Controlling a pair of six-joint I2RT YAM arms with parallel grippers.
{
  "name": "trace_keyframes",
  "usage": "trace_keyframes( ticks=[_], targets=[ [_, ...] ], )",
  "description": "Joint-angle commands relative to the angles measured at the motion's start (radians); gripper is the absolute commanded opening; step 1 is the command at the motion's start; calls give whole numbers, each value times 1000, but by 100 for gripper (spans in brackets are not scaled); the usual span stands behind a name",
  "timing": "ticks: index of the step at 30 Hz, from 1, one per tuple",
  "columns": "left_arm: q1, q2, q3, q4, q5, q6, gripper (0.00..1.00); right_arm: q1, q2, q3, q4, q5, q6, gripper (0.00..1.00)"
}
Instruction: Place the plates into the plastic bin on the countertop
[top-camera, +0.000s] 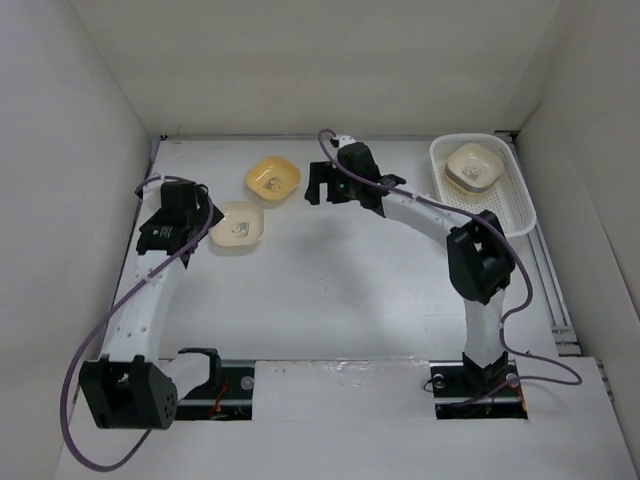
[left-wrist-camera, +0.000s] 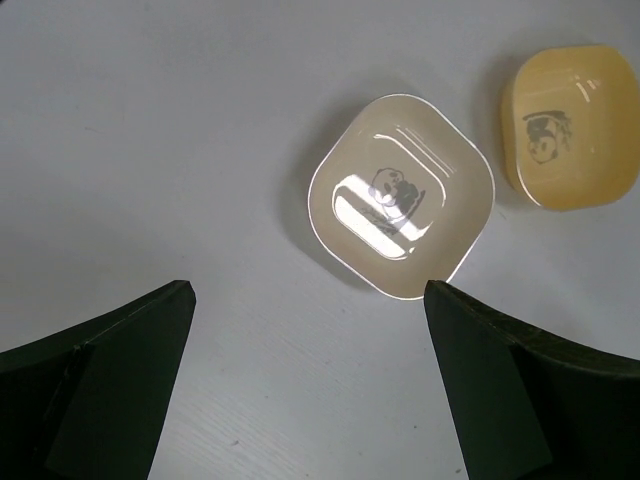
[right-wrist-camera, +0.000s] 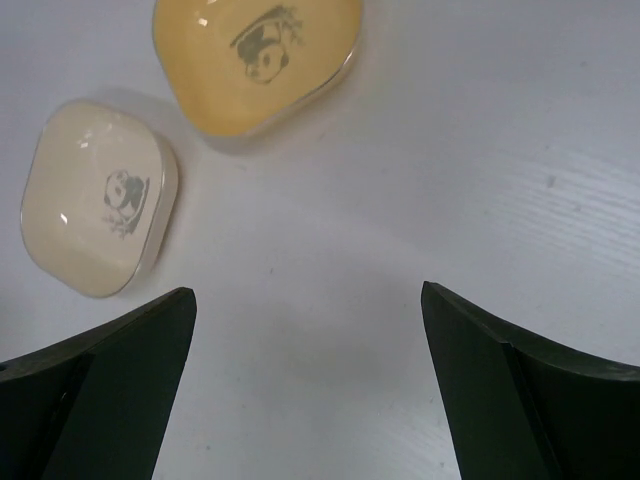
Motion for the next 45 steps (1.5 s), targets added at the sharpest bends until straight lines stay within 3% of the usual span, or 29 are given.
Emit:
trace_keyframes(
  ticks=[1, 5, 8, 11, 16, 20, 21, 22, 25, 30, 34, 36, 40, 45],
  targets=[
    [1, 94, 49, -27, -12, -68, 100, 35, -76, -7, 20, 32, -47, 100],
    [1, 216, 28, -31, -10, -152, 100, 73, -223, -152, 33, 21, -47, 100],
    [1, 310, -51, 51, 68, -209, 98, 93, -396, -280, 60, 34, -58, 100],
    [-14, 402, -64, 107, 50, -270, 96, 93, -565, -351, 70, 24, -58, 100],
    [-14, 568, -64, 176, 39, -307, 83, 103, -776, -457, 70, -8, -69, 100],
    [-5, 597, -64, 168, 1, -347, 59, 112, -849, -497, 70, -17, -78, 100],
    [-5, 597, -64, 157, -27, -365, 42, 112, -858, -510, 70, -17, -78, 100],
    [-5, 597, -64, 157, -44, -393, 35, 112, -858, -523, 70, -17, -78, 100],
    [-5, 568, -75, 98, -101, -450, 1, 112, -881, -533, 89, -17, -87, 100],
    [-5, 461, -84, 10, -180, -527, 0, 112, -809, -533, 100, -70, -87, 100],
    [-134, 278, -53, -45, -268, -539, 0, 121, -720, -523, 142, -147, -133, 100],
    [-186, 214, -11, -36, -268, -436, 0, 121, -699, -512, 142, -156, -153, 100],
    [-331, 93, 25, 15, -159, -194, 0, 121, -679, -480, 142, -166, -228, 100],
    [-344, 34, 30, 105, 71, -57, 0, 78, -648, -443, 116, -126, -238, 100]
  ],
)
